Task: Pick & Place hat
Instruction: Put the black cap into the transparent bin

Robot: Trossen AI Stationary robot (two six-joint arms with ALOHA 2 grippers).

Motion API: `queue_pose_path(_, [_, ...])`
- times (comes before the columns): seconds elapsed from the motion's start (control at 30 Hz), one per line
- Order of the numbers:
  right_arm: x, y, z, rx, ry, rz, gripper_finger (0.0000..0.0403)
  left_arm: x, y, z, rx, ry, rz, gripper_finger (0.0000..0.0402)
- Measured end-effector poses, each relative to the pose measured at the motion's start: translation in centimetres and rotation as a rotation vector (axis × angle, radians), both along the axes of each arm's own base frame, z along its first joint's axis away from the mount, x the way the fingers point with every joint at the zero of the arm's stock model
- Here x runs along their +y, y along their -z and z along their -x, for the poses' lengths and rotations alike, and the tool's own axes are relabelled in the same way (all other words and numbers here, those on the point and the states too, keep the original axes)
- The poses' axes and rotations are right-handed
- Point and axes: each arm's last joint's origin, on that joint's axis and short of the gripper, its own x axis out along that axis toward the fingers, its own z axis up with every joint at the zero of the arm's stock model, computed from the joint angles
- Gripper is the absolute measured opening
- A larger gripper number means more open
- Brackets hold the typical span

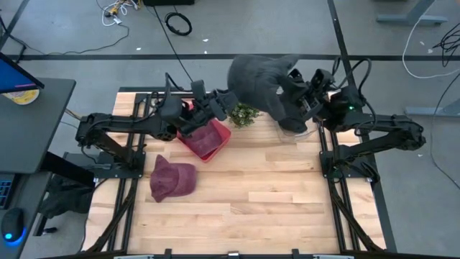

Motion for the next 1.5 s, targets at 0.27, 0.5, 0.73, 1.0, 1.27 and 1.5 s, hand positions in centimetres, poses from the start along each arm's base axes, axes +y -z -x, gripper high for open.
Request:
queue_pose_path(0.27, [-0.1,0.3,-0.2,0.038,0.031,0.006,0.0,0.0,-0.6,0.4,0.002,-0.061,-0.125,0.0069])
queue_pose_path(0.5, [-0.1,0.8,-0.6,0.113,0.003,0.013,0.0056,0.1,-0.6,0.3,0.016,-0.032,-0.177,0.0015])
queue_pose_path(0.73, [0.2,1.4,-0.5,0.226,-0.035,0.076,0.0197,0.4,-1.0,0.6,0.038,0.013,-0.285,0.0011])
queue_pose_path(1.0, [0.6,1.4,2.5,0.378,0.035,0.21,0.0306,1.3,-1.3,2.6,0.222,0.166,-0.397,0.0011])
queue_pose_path(1.27, [1.2,2.2,6.0,0.561,0.023,0.194,0.0317,2.8,-1.1,5.5,0.421,0.344,-0.496,0.0011])
queue_pose_path(1.5, [1.4,3.2,7.4,0.682,0.009,0.17,0.0309,3.5,-0.4,7.2,0.507,0.606,-0.566,0.0011])
